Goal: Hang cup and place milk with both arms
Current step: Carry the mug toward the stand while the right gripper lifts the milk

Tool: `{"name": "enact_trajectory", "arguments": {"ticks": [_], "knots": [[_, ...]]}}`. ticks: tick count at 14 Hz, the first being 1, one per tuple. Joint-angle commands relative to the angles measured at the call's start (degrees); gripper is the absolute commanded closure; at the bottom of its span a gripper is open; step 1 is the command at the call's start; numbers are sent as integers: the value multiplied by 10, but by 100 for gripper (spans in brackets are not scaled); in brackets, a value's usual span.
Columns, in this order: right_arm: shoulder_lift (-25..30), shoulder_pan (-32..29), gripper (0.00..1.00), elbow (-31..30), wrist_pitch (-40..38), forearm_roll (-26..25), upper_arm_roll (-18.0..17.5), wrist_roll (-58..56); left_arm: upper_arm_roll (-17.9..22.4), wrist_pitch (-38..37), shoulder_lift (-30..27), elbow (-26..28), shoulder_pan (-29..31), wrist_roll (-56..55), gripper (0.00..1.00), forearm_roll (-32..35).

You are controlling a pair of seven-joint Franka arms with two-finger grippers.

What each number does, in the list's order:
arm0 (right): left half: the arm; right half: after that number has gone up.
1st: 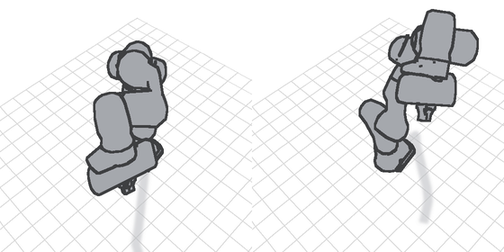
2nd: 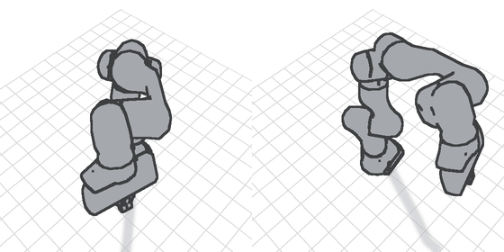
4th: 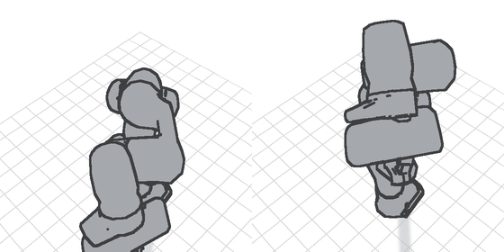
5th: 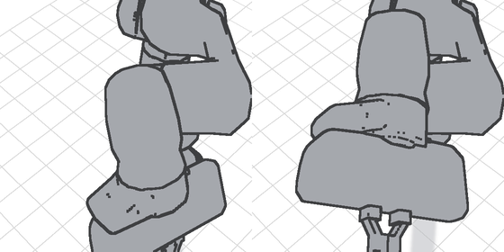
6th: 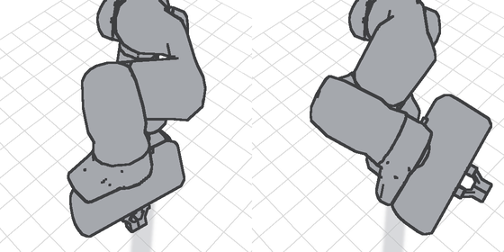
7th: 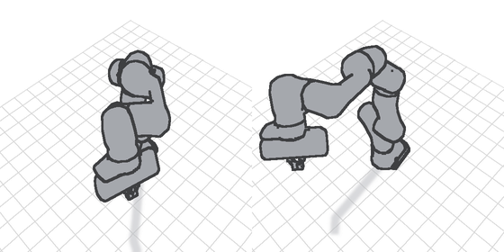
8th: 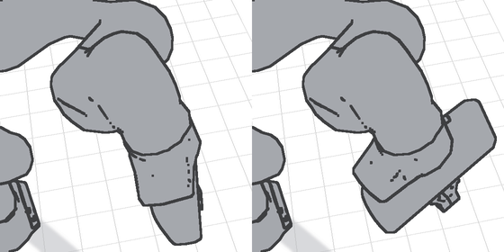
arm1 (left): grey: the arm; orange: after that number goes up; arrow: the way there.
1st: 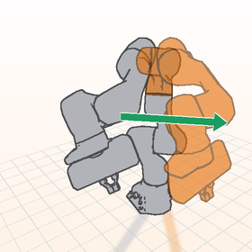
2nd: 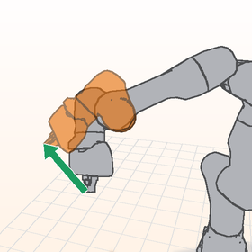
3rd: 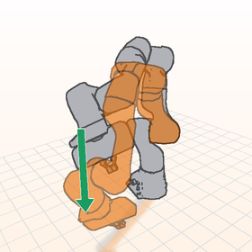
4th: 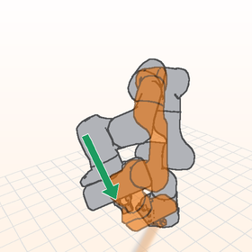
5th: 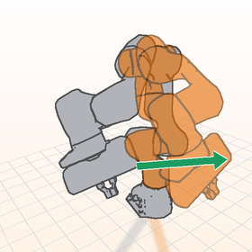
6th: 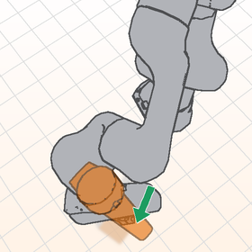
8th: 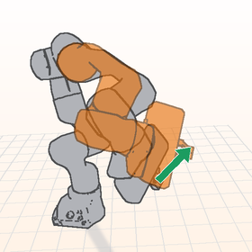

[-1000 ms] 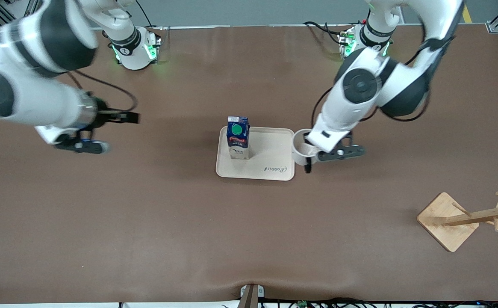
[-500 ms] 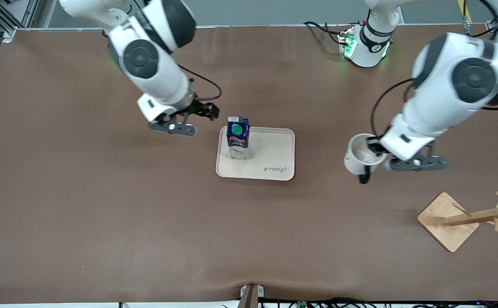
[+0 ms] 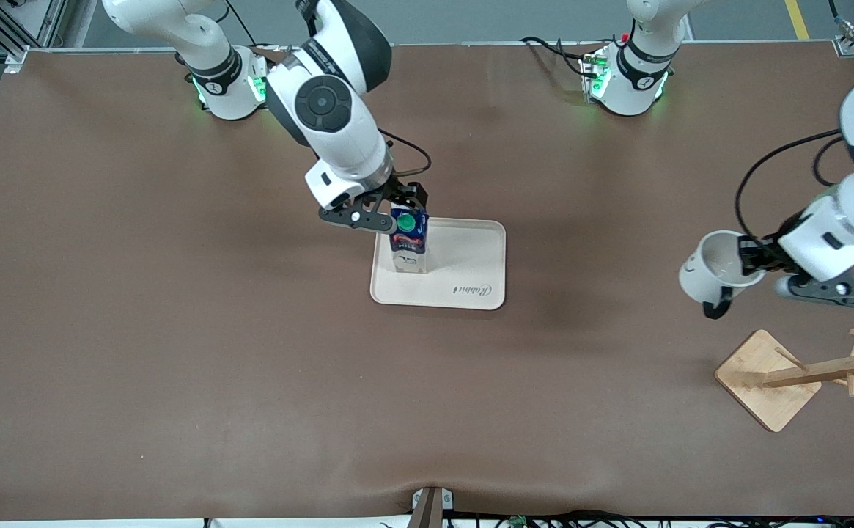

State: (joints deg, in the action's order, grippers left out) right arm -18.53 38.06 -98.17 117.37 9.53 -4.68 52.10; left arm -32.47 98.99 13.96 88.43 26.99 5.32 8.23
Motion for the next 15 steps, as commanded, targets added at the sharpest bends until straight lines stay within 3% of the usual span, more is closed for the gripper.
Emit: {"name": "enact_trajectory", "arguments": {"ticks": [1, 6, 7, 8, 9, 11, 14, 15], "knots": [[-19, 26, 0, 3, 21, -39, 6, 54, -5, -13, 0, -13, 32, 82, 100, 10], [-56, 60, 2, 3, 73, -93, 6, 101, -4, -11, 11, -31, 94, 230, 100, 10], [-57, 59, 56, 3, 71, -97, 6, 101, -4, -9, 20, -33, 100, 243, 100, 8], [-57, 54, 86, 5, 65, -97, 6, 99, -4, -5, 27, -40, 110, 251, 100, 8], [-56, 51, 100, 5, 58, -97, 6, 95, -4, -3, 37, -47, 116, 253, 100, 7], [-50, 41, 100, 23, 16, -94, 8, 91, -3, 5, 46, -52, 118, 253, 100, 7], [-48, -3, 100, 105, -126, -80, 4, 77, -4, 33, 60, -56, 133, 253, 100, 4], [-47, -29, 100, 132, -173, -51, 5, 61, -4, 39, 64, -61, 134, 253, 100, 4]]}}
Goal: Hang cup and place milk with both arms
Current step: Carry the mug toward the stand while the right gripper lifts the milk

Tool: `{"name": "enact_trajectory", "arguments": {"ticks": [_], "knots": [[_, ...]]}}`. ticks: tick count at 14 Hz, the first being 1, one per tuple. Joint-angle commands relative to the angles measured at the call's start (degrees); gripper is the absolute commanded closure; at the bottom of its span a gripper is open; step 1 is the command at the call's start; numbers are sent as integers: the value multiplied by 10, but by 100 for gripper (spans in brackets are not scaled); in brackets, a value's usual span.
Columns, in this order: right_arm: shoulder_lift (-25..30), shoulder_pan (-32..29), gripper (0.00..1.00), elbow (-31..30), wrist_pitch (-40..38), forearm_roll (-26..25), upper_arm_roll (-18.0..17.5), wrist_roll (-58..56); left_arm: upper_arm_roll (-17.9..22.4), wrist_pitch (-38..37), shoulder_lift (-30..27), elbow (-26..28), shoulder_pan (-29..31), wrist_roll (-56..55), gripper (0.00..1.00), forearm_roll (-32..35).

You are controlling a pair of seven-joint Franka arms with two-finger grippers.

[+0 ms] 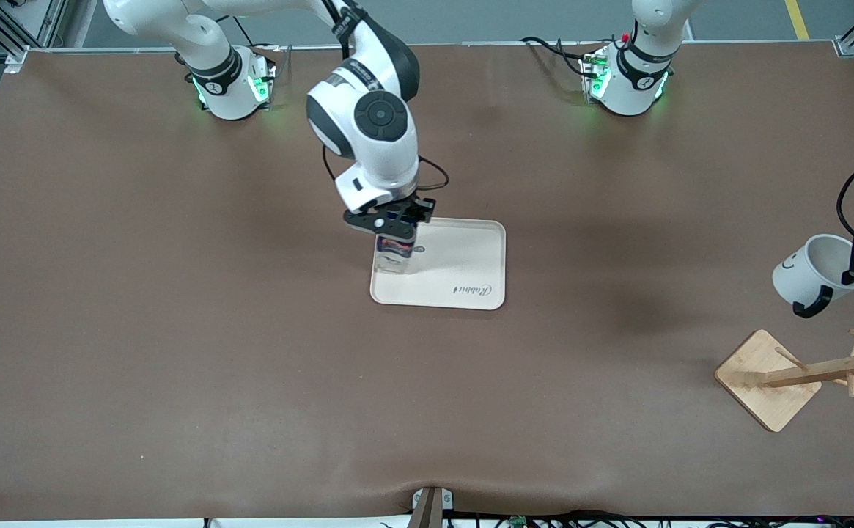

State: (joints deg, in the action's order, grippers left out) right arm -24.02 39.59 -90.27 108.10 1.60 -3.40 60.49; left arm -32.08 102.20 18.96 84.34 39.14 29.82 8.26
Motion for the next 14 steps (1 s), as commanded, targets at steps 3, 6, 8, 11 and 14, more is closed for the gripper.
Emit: {"name": "enact_trajectory", "arguments": {"ticks": [3, 6, 8, 11, 14], "knots": [[57, -145, 100, 58, -160, 109, -6, -130, -7, 22, 30, -33, 13, 9, 100, 4], [105, -235, 100, 25, -232, 105, -4, -251, 4, 35, 44, -45, 13, 9, 100, 4], [143, -294, 100, -25, -233, 90, -3, -354, 4, 49, 50, -45, 18, 9, 100, 3], [162, -380, 100, -72, -229, 58, -3, -477, 4, 70, 59, -45, 29, 9, 100, 1], [165, -444, 100, -121, -191, 32, -3, -548, 4, 86, 69, -46, 31, 9, 100, 0]]}}
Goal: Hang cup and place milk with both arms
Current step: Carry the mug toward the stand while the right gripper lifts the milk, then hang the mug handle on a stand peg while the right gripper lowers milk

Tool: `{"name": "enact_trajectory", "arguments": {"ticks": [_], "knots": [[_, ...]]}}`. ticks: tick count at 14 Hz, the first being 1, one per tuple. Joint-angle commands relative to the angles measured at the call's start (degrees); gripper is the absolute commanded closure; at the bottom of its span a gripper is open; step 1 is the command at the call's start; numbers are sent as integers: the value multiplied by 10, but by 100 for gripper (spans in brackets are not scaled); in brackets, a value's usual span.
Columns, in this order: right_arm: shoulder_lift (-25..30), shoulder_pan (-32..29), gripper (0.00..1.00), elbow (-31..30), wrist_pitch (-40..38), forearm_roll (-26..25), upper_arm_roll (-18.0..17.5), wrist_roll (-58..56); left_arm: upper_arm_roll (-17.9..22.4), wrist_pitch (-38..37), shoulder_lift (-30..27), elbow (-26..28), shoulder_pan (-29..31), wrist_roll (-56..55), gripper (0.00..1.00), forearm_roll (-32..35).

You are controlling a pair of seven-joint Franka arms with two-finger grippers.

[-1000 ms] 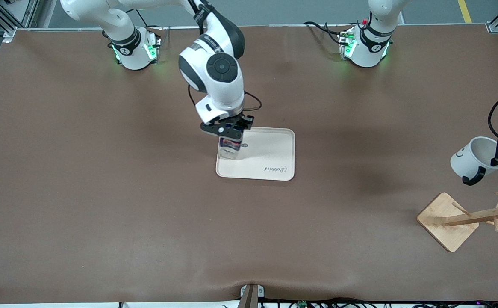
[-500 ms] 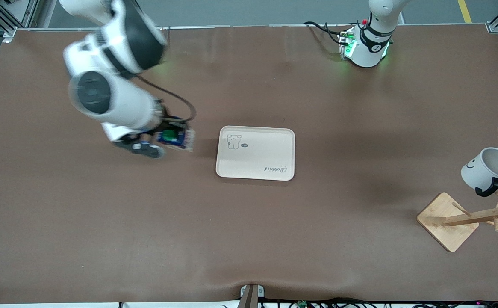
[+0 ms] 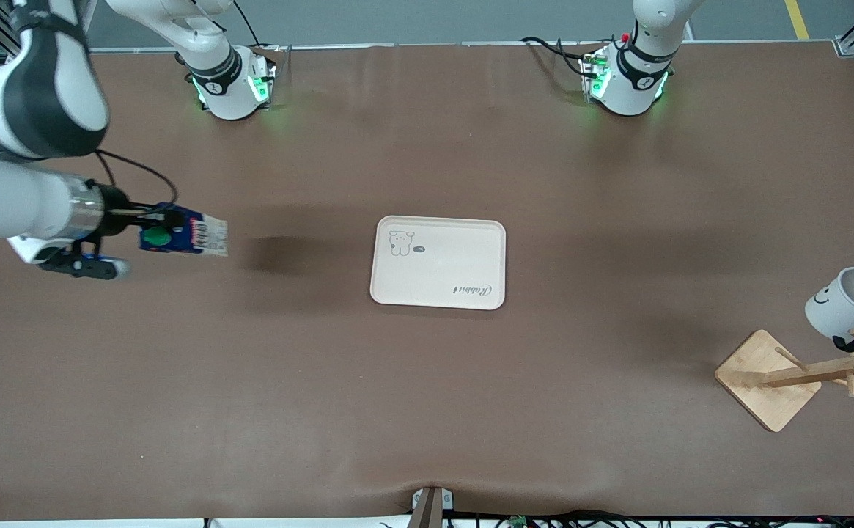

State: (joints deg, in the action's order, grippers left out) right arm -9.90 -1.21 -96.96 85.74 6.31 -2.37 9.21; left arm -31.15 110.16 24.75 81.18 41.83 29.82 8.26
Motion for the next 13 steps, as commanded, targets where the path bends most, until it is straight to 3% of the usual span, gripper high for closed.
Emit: {"name": "enact_trajectory", "arguments": {"ticks": [1, 2, 3, 4, 5, 6, 12, 13], "knots": [[29, -56, 100, -79, 59, -17, -14, -65, -5, 11, 17, -15, 11, 9, 100, -1], [32, -75, 100, -103, 83, -17, -14, -90, -6, 18, 22, -15, 14, 9, 100, -1], [37, -88, 100, -127, 107, -17, -14, -103, -6, 22, 25, -15, 13, 6, 92, -1], [41, -91, 100, -149, 130, -17, -14, -106, -6, 24, 25, -16, 11, 0, 63, -1], [44, -95, 100, -171, 155, -17, -13, -106, -7, 28, 25, -16, 9, -11, 22, -1], [43, -110, 100, -189, 176, -17, -14, -123, -9, 27, 22, -16, 9, -26, 0, -1], [37, -162, 100, -252, 262, -12, -15, -169, -43, -14, -19, -14, 4, -114, 0, -4], [37, -162, 90, -252, 262, -10, -15, -169, -51, -33, -28, -13, 4, -135, 0, -4]]}}
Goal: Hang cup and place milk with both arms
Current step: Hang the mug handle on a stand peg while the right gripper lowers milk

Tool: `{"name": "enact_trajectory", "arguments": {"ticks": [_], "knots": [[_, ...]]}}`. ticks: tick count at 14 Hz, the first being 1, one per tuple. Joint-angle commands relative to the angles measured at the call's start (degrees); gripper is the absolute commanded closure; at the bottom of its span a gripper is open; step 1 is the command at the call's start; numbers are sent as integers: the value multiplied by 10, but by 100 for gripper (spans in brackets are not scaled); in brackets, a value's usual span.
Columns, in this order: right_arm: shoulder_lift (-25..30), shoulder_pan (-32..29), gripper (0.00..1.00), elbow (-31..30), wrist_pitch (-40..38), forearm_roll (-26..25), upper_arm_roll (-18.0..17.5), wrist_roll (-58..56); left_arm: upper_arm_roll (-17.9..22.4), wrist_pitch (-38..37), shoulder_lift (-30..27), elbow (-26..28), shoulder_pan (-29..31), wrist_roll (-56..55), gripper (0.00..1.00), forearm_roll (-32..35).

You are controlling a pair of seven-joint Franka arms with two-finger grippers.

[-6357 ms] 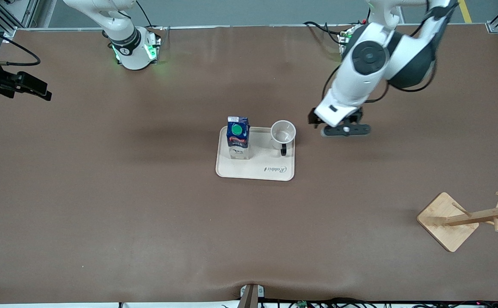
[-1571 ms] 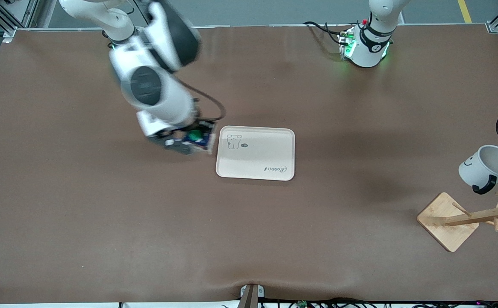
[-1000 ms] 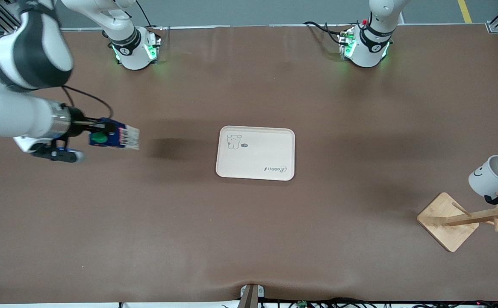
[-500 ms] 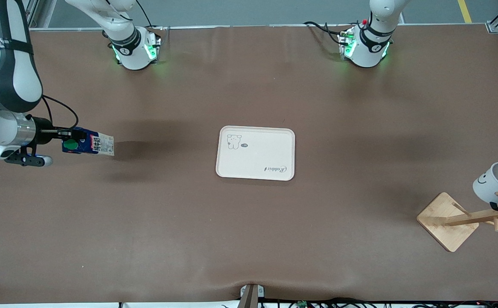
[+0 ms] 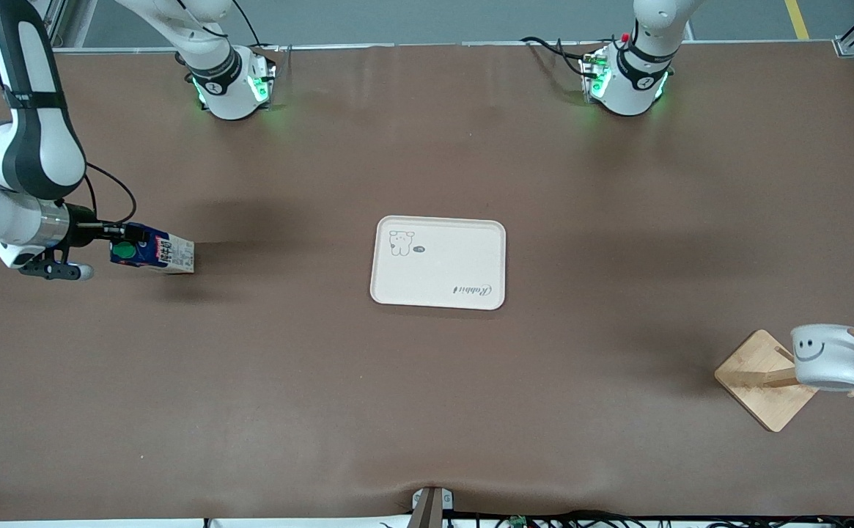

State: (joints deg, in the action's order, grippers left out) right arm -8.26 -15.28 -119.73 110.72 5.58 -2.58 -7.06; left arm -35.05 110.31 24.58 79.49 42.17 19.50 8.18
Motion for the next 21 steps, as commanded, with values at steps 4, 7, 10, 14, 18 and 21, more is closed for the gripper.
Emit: {"name": "enact_trajectory", "arguments": {"ticks": [4, 7, 10, 14, 18, 21], "knots": [[18, -24, 11, -24, 13, 0, -13, -5, -48, -106, -66, 8, 1, -111, 0, -4], [14, -26, 0, -24, 12, 0, -13, -5, -70, -153, -92, 11, 1, -148, 0, -4], [14, -26, 0, -23, 10, 1, -13, -5, -84, -182, -124, 17, 1, -163, 0, -5], [14, -25, 0, -19, 6, 0, -13, -4, -108, -216, -160, 18, 1, -197, 0, -5], [11, -19, 0, 71, -87, 0, -13, -3, -135, -236, -176, 19, -1, -227, 0, -5], [-8, -9, 0, 179, -187, -3, -15, -7, -62, -236, -193, 17, -100, -220, 0, 2]]}}
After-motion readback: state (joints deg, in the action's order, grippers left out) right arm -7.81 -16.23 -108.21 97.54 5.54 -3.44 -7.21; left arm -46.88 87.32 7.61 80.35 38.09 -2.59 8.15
